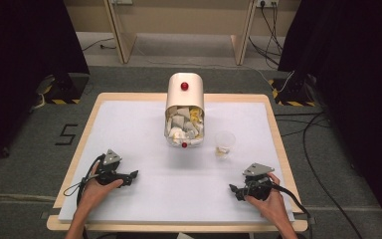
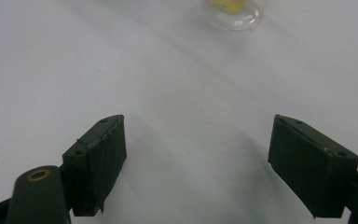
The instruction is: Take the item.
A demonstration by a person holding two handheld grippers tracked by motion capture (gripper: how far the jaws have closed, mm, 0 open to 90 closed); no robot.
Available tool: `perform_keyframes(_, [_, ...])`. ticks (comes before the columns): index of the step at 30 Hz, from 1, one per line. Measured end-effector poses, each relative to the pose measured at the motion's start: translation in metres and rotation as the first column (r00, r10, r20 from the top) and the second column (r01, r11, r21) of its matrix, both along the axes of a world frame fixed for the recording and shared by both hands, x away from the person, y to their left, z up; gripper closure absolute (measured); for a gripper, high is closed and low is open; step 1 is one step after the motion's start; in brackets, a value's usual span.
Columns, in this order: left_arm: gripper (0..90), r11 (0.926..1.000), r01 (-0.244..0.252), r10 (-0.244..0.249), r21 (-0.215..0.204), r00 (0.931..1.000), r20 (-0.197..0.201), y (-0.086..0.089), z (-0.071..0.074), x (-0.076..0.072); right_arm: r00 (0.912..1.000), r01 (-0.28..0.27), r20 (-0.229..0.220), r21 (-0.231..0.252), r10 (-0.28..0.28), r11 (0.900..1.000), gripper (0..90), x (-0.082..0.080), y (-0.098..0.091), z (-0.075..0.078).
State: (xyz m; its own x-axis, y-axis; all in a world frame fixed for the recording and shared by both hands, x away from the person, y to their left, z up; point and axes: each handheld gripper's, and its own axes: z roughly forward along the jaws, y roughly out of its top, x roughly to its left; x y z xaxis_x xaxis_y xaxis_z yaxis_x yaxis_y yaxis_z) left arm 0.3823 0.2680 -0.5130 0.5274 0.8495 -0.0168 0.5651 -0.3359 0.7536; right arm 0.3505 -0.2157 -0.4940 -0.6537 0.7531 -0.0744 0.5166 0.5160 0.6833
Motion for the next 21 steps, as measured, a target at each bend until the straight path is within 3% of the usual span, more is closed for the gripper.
perform_keyframes(10, [10.0,1.0,-0.001,0.001,0.001,1.0,0.001,0.0,0.0,0.0,1.0,-0.006,0.0,0.0,0.006,1.0,19.7,-0.008,0.0,-0.001])
perform_keyframes(15, [10.0,1.0,0.0,0.0,0.0,1.0,0.0,0.0,0.0,0.0,0.9997,0.018,-0.016,0.064,-0.017,0.9978,20.2,-0.012,-0.005,-0.005])
perform_keyframes(21, [10.0,1.0,-0.001,0.001,0.0,1.0,0.002,0.0,0.0,0.0,0.9997,0.017,0.015,0.08,-0.019,0.9967,20.1,-0.015,-0.007,-0.009])
